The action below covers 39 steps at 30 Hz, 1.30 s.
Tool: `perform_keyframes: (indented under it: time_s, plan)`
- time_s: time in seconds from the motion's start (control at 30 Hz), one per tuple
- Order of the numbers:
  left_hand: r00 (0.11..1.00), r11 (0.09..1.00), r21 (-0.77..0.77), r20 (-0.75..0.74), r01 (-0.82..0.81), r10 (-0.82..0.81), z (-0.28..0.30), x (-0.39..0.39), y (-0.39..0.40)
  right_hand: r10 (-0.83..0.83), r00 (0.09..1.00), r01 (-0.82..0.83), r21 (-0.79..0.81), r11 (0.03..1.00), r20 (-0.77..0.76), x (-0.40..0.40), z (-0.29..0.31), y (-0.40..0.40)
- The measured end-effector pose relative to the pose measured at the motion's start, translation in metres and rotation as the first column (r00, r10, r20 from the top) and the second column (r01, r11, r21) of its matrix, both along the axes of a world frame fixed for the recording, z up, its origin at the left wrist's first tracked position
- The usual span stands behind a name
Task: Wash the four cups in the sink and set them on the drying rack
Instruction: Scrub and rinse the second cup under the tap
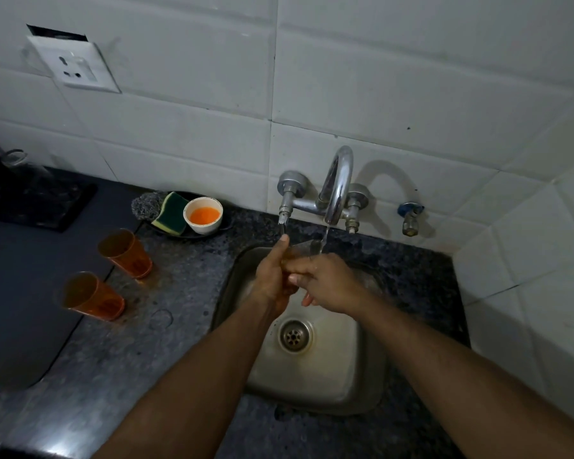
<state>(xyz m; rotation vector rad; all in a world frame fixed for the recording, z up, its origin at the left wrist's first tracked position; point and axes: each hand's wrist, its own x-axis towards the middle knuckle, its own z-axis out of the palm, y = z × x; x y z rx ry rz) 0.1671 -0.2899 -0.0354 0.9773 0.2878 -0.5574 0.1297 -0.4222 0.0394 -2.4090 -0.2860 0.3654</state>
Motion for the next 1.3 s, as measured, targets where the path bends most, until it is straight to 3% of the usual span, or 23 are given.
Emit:
perform_keyframes:
  time_s: [0.07,0.13,0.17,0.23,0.3,0.4,0.47,0.57,0.63,0.7,0.77,0.93,1.0,1.13,1.2,1.3]
  plan:
    - [0.999,0.998,0.07,-0.046,0.009,-0.006,-0.002,0.0,0.003,0.122,0.99,-0.105,-0.195,0.975,0.076,-0.002,0.001,0.001]
    - [0.977,0.974,0.163,-0.166,0.159,-0.132,-0.003,-0.002,0.01,0.298,0.953,-0.228,-0.524,0.82,0.052,0.002,0.006,-0.007]
    - [0.953,0.955,0.176,-0.232,0.238,-0.195,-0.004,-0.003,0.013,0.328,0.944,-0.248,-0.594,0.766,0.028,0.006,0.008,-0.013]
    - [0.93,0.953,0.12,-0.283,0.277,-0.235,-0.006,-0.003,0.013,0.276,0.961,-0.235,-0.543,0.806,-0.007,0.011,0.01,-0.021]
    - [0.966,0.989,0.023,-0.218,0.149,-0.141,0.0,-0.002,0.005,0.159,0.987,-0.147,-0.321,0.935,0.01,0.014,0.007,-0.023]
    - [0.997,0.998,-0.062,-0.079,0.019,-0.024,0.005,-0.003,0.0,0.054,0.999,-0.054,-0.11,0.993,-0.001,0.013,-0.001,-0.022]
    - [0.997,0.997,0.013,-0.041,0.072,-0.072,0.001,-0.004,0.002,0.069,0.997,-0.062,-0.184,0.981,0.028,0.012,-0.002,-0.023]
    - [0.974,0.956,0.187,-0.08,0.225,-0.213,0.0,-0.007,0.006,0.156,0.986,-0.118,-0.443,0.889,0.051,0.014,-0.002,-0.027]
    - [0.974,0.961,0.168,-0.1,0.218,-0.203,0.0,-0.009,0.005,0.106,0.994,-0.089,-0.327,0.941,0.034,0.012,-0.006,-0.028]
    - [0.988,0.992,0.044,-0.107,0.117,-0.111,-0.002,-0.007,0.003,0.026,1.0,-0.025,-0.144,0.989,0.004,0.01,-0.012,-0.026]
    - [0.997,0.998,-0.023,-0.059,0.058,-0.059,-0.004,-0.003,0.003,-0.036,0.999,0.035,-0.065,0.997,-0.018,0.007,-0.016,-0.024]
    - [0.977,0.95,0.23,-0.058,0.214,-0.206,-0.001,-0.009,0.011,0.061,0.996,-0.039,-0.31,0.95,0.061,0.009,-0.014,-0.026]
    - [0.973,0.953,0.198,-0.083,0.23,-0.218,-0.003,-0.01,0.011,0.058,0.997,-0.043,-0.256,0.966,0.051,0.009,-0.012,-0.027]
    - [0.988,0.992,-0.057,-0.101,0.11,-0.115,-0.003,-0.007,0.009,0.018,1.0,-0.015,-0.145,0.989,0.019,0.006,-0.013,-0.024]
    - [0.992,0.993,-0.04,-0.054,0.113,-0.115,-0.003,-0.008,0.012,0.032,0.998,-0.023,-0.176,0.984,0.049,0.004,-0.014,-0.023]
    - [0.978,0.971,0.127,-0.075,0.203,-0.195,-0.001,-0.011,0.017,0.076,0.993,-0.045,-0.304,0.952,0.091,0.004,-0.012,-0.021]
